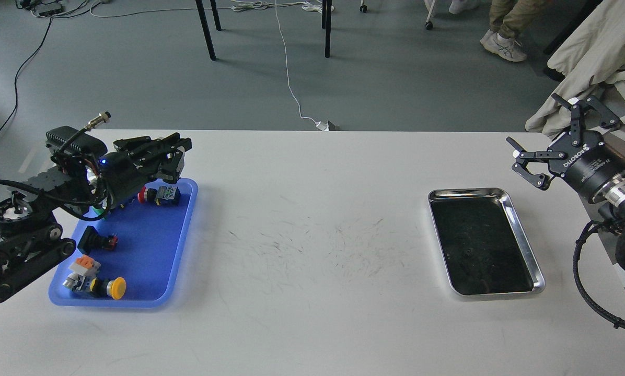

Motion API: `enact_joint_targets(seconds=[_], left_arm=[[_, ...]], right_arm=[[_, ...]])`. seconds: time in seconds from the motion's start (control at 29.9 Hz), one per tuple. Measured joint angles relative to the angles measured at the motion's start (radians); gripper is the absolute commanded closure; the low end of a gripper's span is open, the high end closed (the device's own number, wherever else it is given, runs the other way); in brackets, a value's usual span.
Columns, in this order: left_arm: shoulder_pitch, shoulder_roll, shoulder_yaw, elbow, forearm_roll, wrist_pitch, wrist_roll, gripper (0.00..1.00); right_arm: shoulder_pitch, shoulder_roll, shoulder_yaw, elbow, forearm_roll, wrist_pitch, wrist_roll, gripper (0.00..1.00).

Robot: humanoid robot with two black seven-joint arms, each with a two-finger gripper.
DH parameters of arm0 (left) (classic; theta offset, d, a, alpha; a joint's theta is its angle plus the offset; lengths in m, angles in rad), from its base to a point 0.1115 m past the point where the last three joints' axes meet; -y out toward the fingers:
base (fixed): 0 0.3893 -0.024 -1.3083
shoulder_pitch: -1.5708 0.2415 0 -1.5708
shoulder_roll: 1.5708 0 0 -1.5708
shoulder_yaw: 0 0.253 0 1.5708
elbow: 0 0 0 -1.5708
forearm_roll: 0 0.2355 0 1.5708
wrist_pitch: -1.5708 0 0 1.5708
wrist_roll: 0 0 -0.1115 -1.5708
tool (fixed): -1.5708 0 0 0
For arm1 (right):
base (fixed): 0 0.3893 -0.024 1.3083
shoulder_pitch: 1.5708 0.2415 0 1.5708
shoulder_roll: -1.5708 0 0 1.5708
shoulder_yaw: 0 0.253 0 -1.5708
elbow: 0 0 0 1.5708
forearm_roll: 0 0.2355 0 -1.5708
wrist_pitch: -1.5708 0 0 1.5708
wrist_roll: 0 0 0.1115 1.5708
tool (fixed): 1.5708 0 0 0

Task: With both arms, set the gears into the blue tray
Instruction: 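Carry the black part into the blue tray and release it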

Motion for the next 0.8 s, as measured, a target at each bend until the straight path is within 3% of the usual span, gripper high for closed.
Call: enact_joint_targets(seconds=[0.2,0.47,0.8], left_arm=[[0.09,0.01,0.0,0.038,-0.033,0.028,-0.048,0.95],[0.204,0.023,0.0,0.067,-0.035,0.101,-0.064,0.95],[0.249,0.01,0.002,0.156,-0.03,0.151,-0.096,0.94]], right_arm=[[0.0,0.005,0.004,-0.004,-0.001,0.0,0.001,0.02],[0.0,0.005,-0.004,-0.009,-0.002,0.0,0.001,0.02],[-0.009,0.005,-0.013,-0.02,-0.002,0.0,0.003,0.02]])
